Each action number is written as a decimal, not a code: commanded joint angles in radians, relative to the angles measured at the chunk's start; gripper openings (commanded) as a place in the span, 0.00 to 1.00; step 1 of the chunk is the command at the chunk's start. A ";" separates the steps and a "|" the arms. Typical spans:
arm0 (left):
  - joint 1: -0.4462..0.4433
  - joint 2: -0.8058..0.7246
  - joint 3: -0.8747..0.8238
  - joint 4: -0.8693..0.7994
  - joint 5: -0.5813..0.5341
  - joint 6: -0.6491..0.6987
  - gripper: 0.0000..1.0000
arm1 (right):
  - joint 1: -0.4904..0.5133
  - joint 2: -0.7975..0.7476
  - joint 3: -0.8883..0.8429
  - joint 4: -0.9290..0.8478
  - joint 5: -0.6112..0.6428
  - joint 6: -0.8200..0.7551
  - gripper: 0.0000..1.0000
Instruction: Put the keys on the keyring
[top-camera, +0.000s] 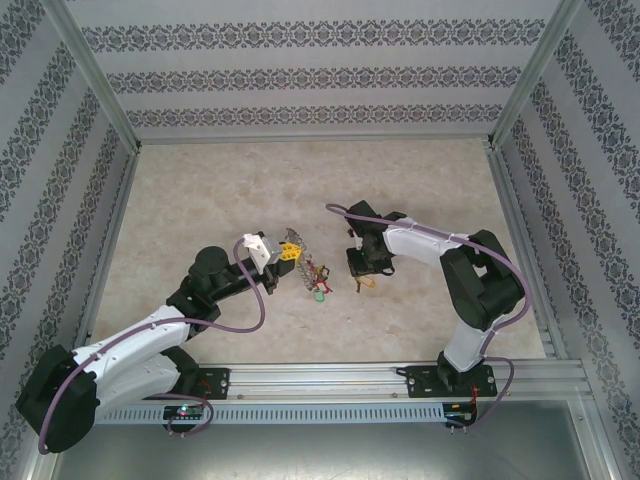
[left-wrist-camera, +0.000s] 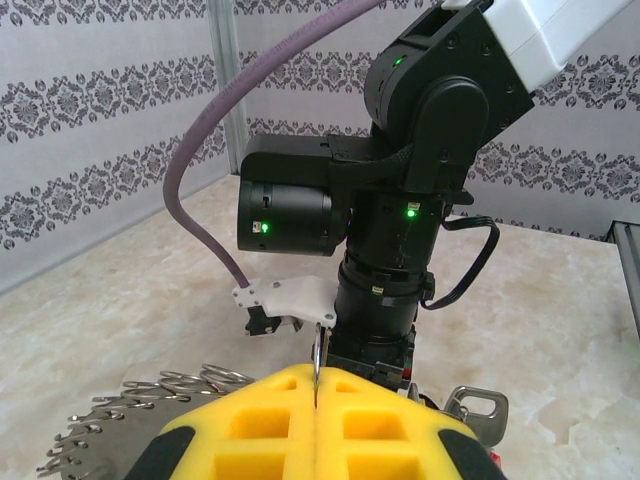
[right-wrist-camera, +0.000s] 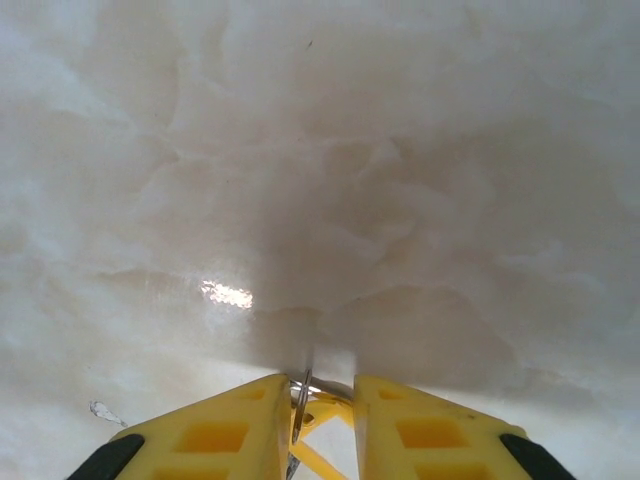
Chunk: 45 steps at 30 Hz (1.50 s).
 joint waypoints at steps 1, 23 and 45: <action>0.008 0.000 0.040 0.033 0.018 0.021 0.00 | -0.016 -0.007 0.038 -0.014 0.028 0.024 0.26; 0.009 0.006 0.048 0.022 0.019 0.032 0.00 | -0.011 0.054 0.053 -0.033 0.003 0.019 0.16; 0.009 0.008 0.051 0.021 0.025 0.027 0.00 | 0.002 0.064 0.053 -0.045 -0.010 0.019 0.15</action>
